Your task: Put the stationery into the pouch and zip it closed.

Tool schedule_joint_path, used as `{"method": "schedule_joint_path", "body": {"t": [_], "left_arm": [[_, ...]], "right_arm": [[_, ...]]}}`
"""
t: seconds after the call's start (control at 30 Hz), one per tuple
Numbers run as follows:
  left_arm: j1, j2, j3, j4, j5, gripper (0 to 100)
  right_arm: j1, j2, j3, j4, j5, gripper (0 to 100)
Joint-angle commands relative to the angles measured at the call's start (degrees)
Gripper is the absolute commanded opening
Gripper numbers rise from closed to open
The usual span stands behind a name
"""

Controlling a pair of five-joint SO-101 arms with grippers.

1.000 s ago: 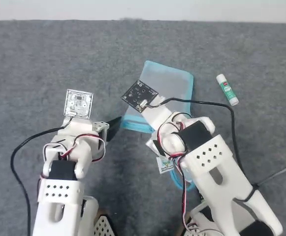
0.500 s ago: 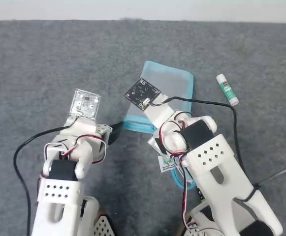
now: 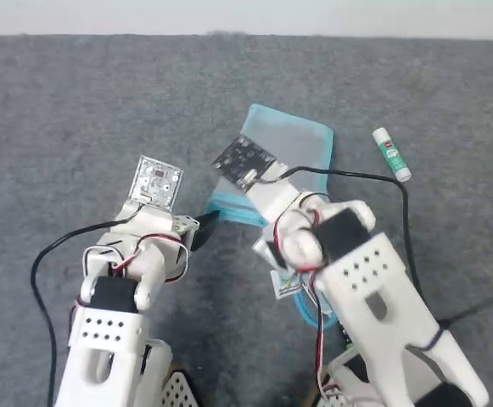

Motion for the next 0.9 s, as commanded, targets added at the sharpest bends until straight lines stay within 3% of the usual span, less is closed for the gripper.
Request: {"method": "schedule_joint_path", "body": {"t": [0.0,0.47,0.7,0.87], "left_arm": [[0.4,0.5,0.9,-6.0,-0.4,32],[1.2,0.5,3.6,-11.3,-0.4,31],[5.8,0.1,6.5,-14.2,-0.3,0],[-1.5,-0.1,5.4,-14.3,4.2,1]], "right_arm": [[-5.2,-6.6,-4.4,3.7,0.7,0.6],[-7.8,-15.7,2.6,5.2,3.6,0.6],[-6.5,-14.4,3.0,5.3,3.7,0.6],[2.5,-9.8,2.9,3.3,6.4,0.6]]}}
